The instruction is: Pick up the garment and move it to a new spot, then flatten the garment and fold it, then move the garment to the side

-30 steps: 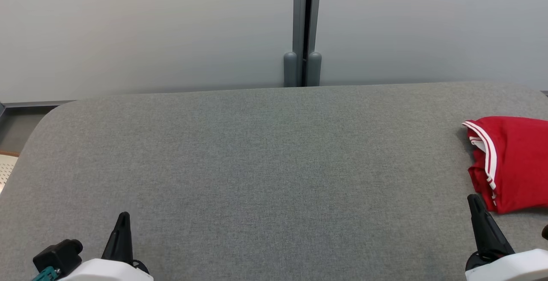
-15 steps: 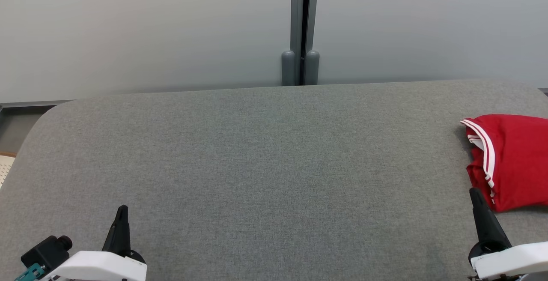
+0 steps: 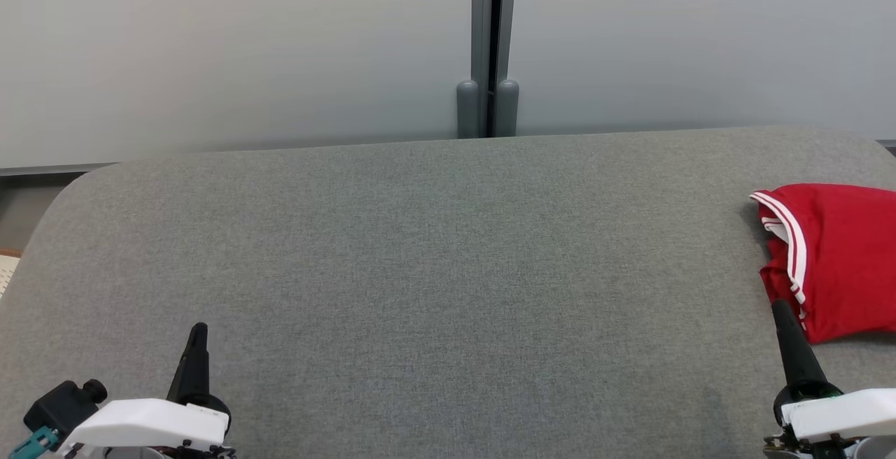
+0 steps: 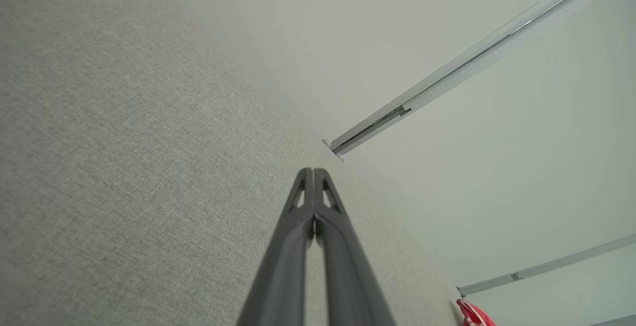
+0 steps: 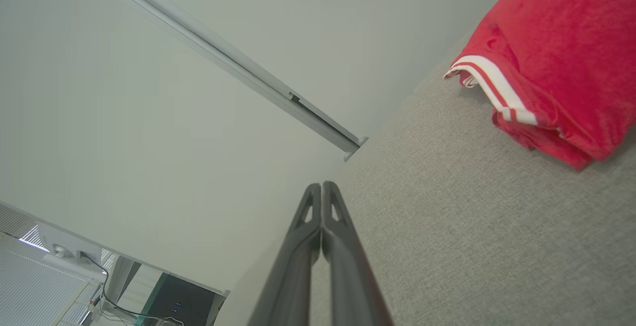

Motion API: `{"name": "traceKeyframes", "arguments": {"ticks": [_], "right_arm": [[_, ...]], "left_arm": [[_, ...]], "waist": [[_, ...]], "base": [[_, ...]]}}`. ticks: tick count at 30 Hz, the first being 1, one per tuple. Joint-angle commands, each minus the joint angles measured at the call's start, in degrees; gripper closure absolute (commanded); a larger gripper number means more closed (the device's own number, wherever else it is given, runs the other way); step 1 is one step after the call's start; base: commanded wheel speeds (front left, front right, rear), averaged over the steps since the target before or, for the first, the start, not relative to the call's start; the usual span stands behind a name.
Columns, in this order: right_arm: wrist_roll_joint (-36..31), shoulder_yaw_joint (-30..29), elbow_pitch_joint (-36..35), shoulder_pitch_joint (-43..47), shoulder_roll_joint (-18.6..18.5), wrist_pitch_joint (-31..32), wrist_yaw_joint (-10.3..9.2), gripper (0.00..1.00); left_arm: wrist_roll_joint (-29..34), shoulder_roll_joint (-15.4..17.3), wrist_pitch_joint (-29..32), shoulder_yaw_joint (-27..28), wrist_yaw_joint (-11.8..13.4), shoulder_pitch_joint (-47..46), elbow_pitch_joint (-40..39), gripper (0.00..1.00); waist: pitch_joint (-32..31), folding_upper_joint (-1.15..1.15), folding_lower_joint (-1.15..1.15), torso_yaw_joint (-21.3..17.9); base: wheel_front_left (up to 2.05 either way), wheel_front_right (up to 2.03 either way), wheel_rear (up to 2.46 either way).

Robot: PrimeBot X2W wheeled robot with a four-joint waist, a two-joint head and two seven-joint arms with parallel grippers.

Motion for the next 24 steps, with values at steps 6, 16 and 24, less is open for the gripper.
{"name": "traceKeyframes", "arguments": {"ticks": [6,16,24], "right_arm": [[4.36,-0.55,0.55,-2.09,0.09,0.22,0.02,1.00],[9.91,-1.09,2.01,-3.36,0.57,0.42,0.02,1.00],[14.05,-1.48,3.18,-4.22,0.96,0.58,0.02,1.00]], "left_arm": [[-3.99,-0.31,1.10,1.43,-1.10,-2.18,-0.42,1.00],[-9.32,-1.21,2.68,2.87,-2.27,-3.07,-0.30,1.00],[-13.14,-1.90,3.81,3.93,-3.09,-3.55,-0.20,1.00]], "waist": [[0.11,0.00,0.00,-0.15],[0.29,0.00,0.00,-0.41],[0.44,0.00,0.00,-0.62]], "base": [[0.00,0.00,0.00],[0.00,0.00,0.00],[0.00,0.00,0.00]]}}
